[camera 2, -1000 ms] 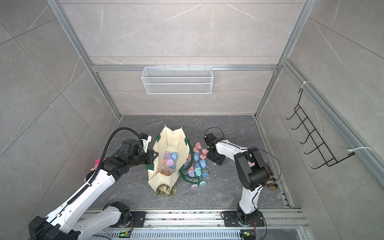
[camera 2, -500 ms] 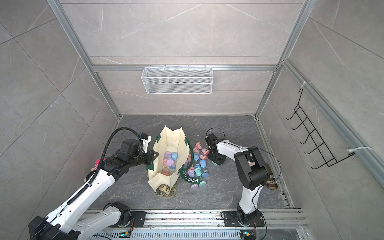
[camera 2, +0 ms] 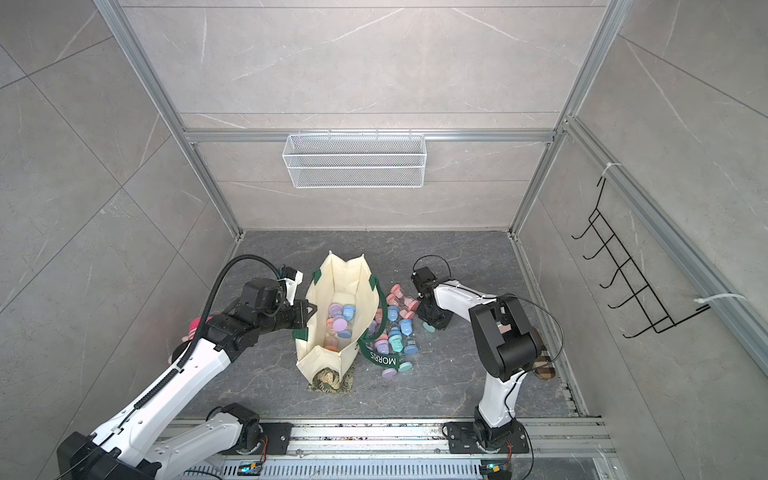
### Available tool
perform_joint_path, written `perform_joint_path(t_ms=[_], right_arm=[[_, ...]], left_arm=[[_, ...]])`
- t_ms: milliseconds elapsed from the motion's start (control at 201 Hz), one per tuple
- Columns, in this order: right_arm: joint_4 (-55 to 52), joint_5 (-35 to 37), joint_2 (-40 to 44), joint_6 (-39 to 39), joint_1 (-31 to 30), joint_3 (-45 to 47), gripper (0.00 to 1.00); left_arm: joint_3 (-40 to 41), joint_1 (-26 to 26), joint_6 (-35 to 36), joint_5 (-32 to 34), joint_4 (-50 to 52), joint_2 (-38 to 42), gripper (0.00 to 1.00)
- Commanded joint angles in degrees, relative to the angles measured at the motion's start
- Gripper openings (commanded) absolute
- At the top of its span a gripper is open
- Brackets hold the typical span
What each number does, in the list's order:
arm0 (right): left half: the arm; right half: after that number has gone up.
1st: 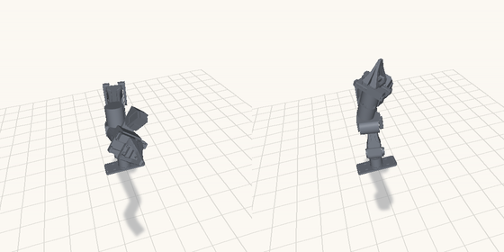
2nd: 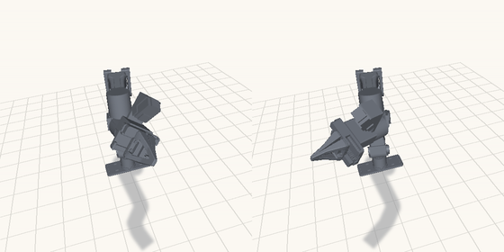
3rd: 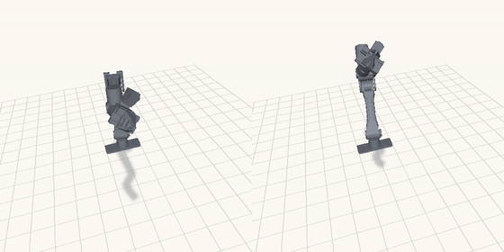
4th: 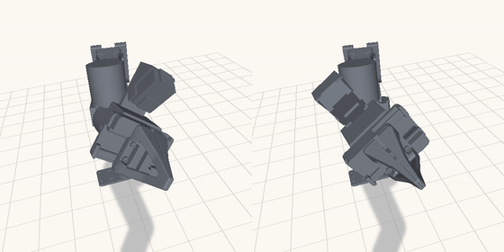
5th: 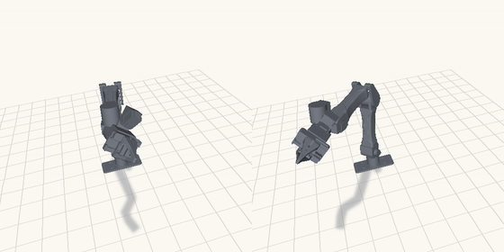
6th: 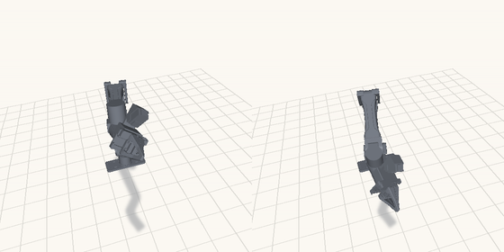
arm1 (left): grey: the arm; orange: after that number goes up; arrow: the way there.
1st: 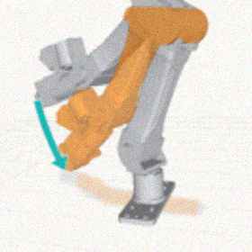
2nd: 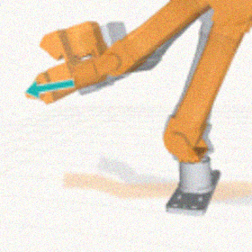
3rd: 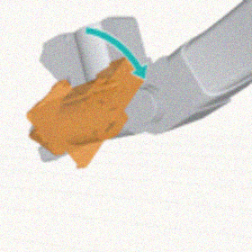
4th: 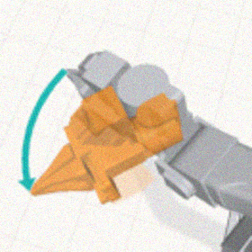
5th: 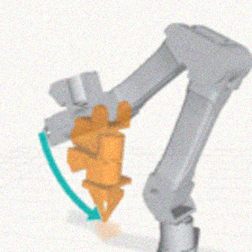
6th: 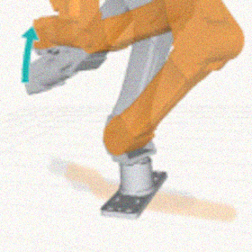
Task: Put the hourglass into the canvas bag
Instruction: Pick up the hourglass from the center of the board.
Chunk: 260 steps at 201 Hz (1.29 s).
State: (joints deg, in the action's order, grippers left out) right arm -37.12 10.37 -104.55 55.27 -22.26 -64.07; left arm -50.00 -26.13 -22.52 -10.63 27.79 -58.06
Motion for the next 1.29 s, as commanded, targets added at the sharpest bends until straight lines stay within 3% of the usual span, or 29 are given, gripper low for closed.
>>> perform_joint_path(t_ms=[0, 75, 473, 747, 1289], right_arm=[[-0.94, -0.97, 2.37, -0.55, 0.11, 2.70, 0.04], [0.88, -1.57, 4.53, -0.06, 0.11, 4.65, 0.00], [2.19, -1.07, 15.28, 0.11, -1.44, 9.66, 0.00], [-1.21, 2.92, 22.06, 0.21, -5.65, 9.50, 0.00], [-12.36, 13.35, 30.27, -0.15, -17.06, -3.26, 0.00]], left_arm=[[-0.74, -0.40, 0.77, -0.95, -1.16, 1.42, 0.00], [-0.78, -0.44, 0.75, -0.89, -1.14, 1.55, 0.00], [-0.80, -0.41, 0.81, -0.88, -1.16, 1.30, 0.00], [-0.72, -0.36, 0.86, -0.76, -1.15, 1.55, 0.00], [-0.75, -0.41, 0.90, -0.69, -1.07, 1.42, 0.00]])
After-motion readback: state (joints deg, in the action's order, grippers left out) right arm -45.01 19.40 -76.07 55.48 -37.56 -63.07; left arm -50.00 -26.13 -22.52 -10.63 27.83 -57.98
